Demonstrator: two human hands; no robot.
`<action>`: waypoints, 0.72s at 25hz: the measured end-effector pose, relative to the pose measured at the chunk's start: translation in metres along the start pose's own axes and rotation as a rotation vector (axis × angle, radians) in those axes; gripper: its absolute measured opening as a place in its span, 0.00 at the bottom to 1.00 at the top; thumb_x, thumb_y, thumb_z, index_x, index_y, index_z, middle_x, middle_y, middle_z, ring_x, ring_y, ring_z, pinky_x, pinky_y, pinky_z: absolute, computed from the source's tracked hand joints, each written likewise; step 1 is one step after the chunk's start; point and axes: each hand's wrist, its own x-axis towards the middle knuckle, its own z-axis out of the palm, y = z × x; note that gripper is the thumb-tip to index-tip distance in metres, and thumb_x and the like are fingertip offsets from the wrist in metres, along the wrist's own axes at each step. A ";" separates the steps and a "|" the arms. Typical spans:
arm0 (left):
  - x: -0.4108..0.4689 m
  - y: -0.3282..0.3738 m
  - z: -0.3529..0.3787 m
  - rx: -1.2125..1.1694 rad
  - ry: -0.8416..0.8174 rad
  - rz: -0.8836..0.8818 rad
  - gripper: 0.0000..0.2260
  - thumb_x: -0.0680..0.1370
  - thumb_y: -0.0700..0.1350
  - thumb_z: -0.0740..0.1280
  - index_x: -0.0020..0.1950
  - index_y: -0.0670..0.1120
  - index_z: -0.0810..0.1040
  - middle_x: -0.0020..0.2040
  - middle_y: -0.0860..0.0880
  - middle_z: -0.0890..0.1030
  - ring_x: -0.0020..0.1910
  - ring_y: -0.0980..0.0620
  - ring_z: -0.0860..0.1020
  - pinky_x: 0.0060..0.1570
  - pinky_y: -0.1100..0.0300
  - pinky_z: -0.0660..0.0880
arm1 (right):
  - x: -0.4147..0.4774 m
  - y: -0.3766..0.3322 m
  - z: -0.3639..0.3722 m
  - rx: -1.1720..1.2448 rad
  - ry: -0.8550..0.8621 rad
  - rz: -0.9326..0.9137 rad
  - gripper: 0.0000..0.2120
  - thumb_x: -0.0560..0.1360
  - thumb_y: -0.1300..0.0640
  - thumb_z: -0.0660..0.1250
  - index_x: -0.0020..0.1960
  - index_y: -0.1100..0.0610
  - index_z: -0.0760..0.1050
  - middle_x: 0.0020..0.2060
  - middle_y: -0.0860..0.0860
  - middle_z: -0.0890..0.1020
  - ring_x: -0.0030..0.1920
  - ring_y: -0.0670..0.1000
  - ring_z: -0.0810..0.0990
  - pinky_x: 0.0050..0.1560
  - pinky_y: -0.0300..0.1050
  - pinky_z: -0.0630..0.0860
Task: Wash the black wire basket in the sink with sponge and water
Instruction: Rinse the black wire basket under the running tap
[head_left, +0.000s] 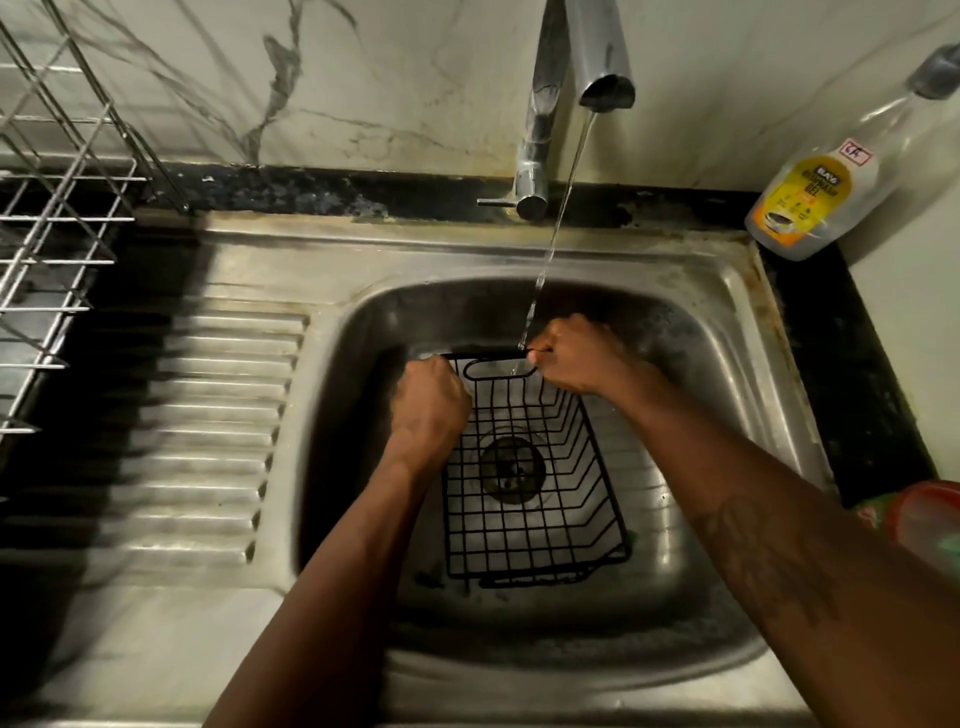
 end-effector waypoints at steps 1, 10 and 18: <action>-0.001 0.002 0.002 0.002 -0.008 0.007 0.13 0.76 0.37 0.62 0.31 0.44 0.73 0.31 0.46 0.77 0.28 0.51 0.76 0.28 0.57 0.75 | 0.005 -0.013 0.007 0.023 0.014 -0.032 0.09 0.80 0.47 0.66 0.52 0.49 0.83 0.47 0.48 0.83 0.46 0.48 0.80 0.55 0.51 0.79; 0.002 0.003 0.006 0.076 0.015 0.029 0.11 0.76 0.38 0.62 0.33 0.43 0.73 0.32 0.47 0.75 0.27 0.52 0.72 0.28 0.58 0.74 | 0.017 -0.021 0.025 0.232 -0.013 -0.104 0.09 0.81 0.58 0.66 0.53 0.47 0.83 0.46 0.48 0.83 0.44 0.44 0.79 0.47 0.46 0.79; 0.011 0.001 0.013 -0.006 0.024 0.012 0.11 0.76 0.37 0.63 0.33 0.42 0.75 0.30 0.47 0.76 0.26 0.51 0.75 0.23 0.62 0.72 | 0.008 -0.048 0.045 0.300 0.354 0.150 0.06 0.76 0.53 0.73 0.43 0.54 0.81 0.38 0.50 0.84 0.40 0.50 0.83 0.43 0.47 0.82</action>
